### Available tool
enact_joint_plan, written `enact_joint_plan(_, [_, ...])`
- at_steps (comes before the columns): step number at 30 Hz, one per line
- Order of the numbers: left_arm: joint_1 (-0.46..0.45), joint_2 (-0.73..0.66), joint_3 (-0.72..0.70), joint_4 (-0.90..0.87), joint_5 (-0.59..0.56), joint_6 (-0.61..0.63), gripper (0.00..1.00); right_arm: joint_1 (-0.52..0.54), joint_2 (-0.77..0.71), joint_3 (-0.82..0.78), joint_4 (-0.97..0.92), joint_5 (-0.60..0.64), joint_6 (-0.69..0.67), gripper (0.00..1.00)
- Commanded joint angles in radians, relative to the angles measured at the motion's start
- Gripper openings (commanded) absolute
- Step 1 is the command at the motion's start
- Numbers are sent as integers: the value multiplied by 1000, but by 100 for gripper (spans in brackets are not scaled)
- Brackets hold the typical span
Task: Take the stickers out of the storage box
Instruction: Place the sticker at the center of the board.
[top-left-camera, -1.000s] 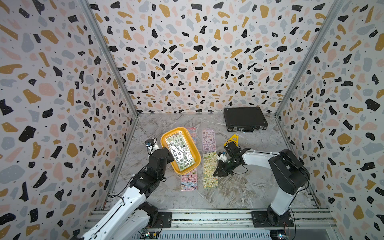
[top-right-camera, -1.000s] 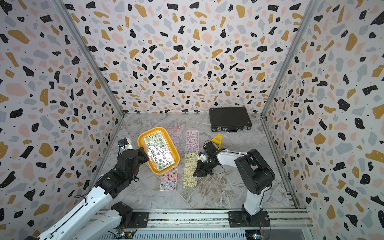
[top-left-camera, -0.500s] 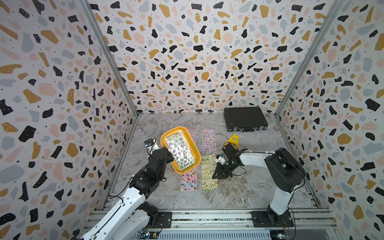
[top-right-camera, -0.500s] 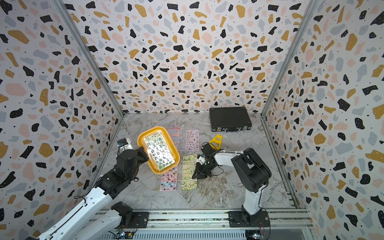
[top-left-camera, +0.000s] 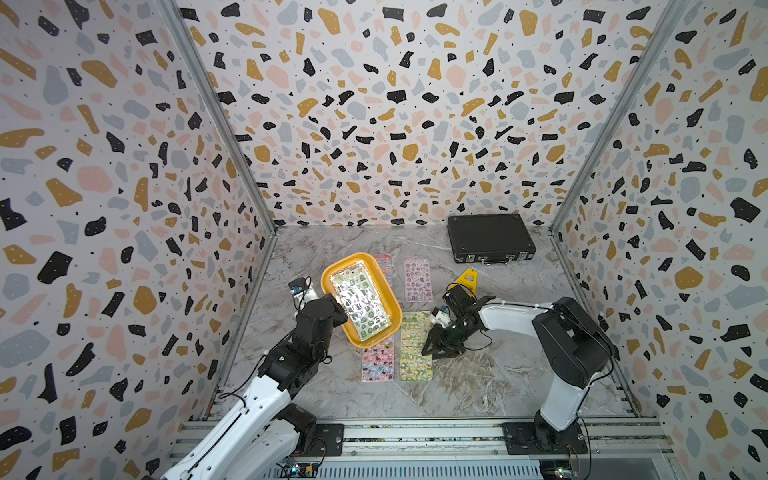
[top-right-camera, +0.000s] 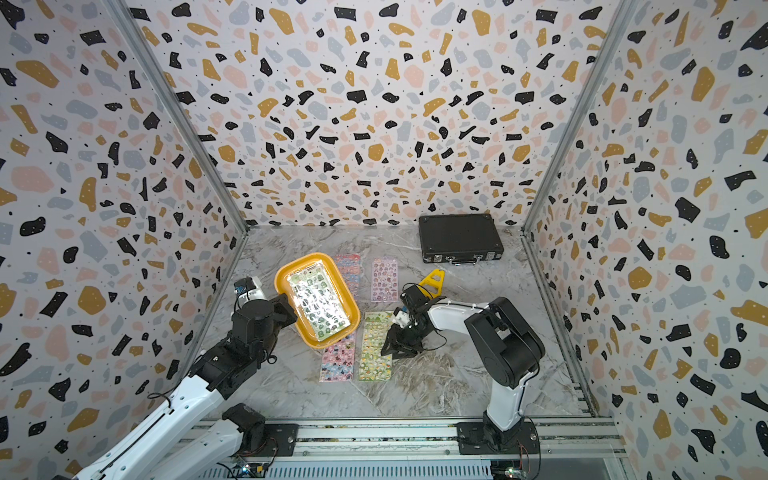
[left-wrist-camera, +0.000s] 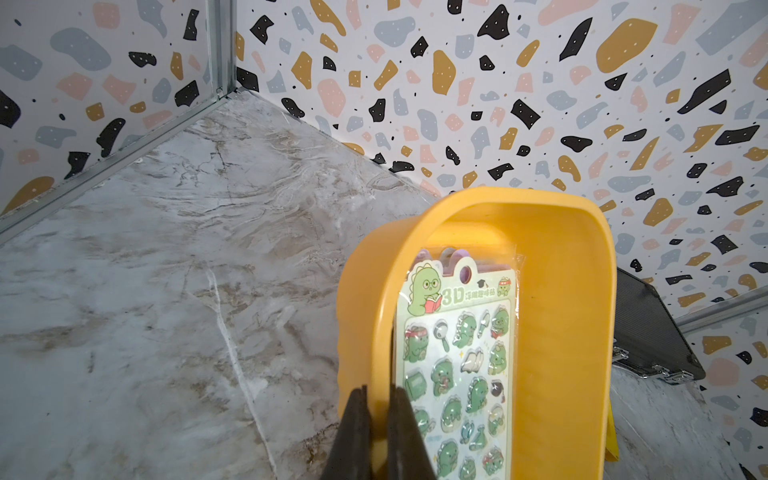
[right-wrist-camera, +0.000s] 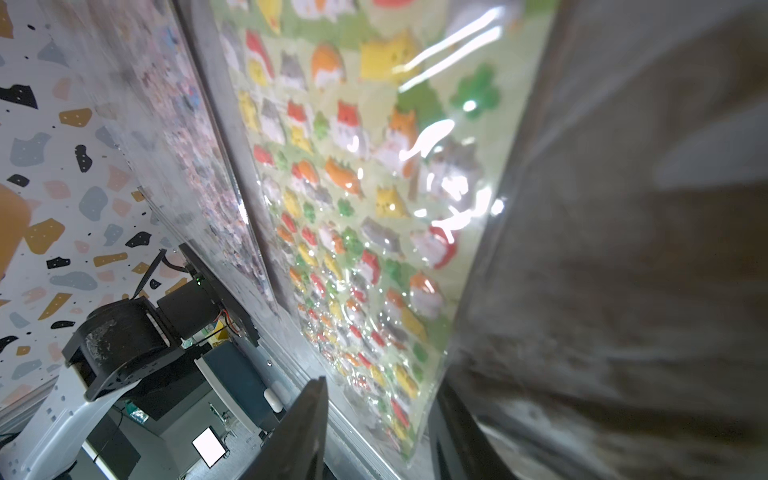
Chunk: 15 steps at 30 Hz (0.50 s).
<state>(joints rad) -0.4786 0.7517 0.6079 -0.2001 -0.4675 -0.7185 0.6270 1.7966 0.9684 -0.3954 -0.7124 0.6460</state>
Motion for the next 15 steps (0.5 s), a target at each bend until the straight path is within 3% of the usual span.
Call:
enact_joint_plan(1, [4,-16,-3,81,11,3,0,2,-30,20,-112,137,-37,49])
enact_joint_plan(4, [5,-8,-1,88,31,22,0,2,-43,44,-185,234,-77,54])
enact_joint_plan(10, [5,14,6,109,84,50,0,2,-95,34,-195,299,-85,58])
enact_joint_plan(15, [3,66,24,143,186,84,0,1,-283,-4,-187,452,-64,56])
